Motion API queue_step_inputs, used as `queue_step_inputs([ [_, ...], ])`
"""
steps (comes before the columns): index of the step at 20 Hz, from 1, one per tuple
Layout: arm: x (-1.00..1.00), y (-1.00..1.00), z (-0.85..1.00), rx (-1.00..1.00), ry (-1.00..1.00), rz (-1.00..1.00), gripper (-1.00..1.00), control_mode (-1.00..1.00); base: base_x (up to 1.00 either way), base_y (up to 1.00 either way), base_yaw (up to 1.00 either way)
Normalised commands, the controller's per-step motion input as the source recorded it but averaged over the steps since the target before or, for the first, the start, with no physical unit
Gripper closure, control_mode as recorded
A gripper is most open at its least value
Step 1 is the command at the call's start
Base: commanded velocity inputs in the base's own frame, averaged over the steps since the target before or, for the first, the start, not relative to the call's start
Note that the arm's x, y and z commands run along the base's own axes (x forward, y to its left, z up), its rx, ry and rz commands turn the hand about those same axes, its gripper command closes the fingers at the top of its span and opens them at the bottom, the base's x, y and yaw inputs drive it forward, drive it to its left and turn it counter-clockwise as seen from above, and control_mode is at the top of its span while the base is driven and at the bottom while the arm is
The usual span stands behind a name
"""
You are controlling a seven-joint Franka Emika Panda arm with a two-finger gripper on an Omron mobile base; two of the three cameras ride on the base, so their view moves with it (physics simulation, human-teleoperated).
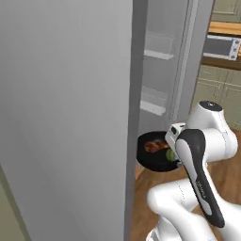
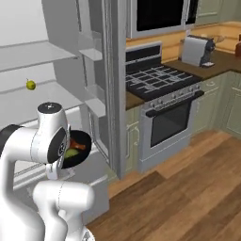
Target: Pick the chicken drumstick and lime from their plates and place them in the bowl. Then put the bowl in the fridge.
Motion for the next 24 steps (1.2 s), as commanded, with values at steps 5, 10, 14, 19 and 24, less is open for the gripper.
queue_step_inputs([
  [5, 0.0, 0.0, 0.0, 0.0, 0.0, 0.0, 1.0, 1.0, 0.49, 0.01, 0.39],
  [10, 0.0, 0.0, 0.0, 0.0, 0.0, 0.0, 1.0, 1.0, 0.39, 0.0, 0.4],
  [14, 0.0, 0.0, 0.0, 0.0, 0.0, 0.0, 1.0, 1.0, 0.01, -0.01, 0.47],
  [19, 0.0, 0.0, 0.0, 0.0, 0.0, 0.0, 1.0, 1.0, 0.01, -0.27, 0.44],
  [24, 0.0, 0.0, 0.0, 0.0, 0.0, 0.0, 1.0, 1.0, 0.0, -0.35, 0.38],
])
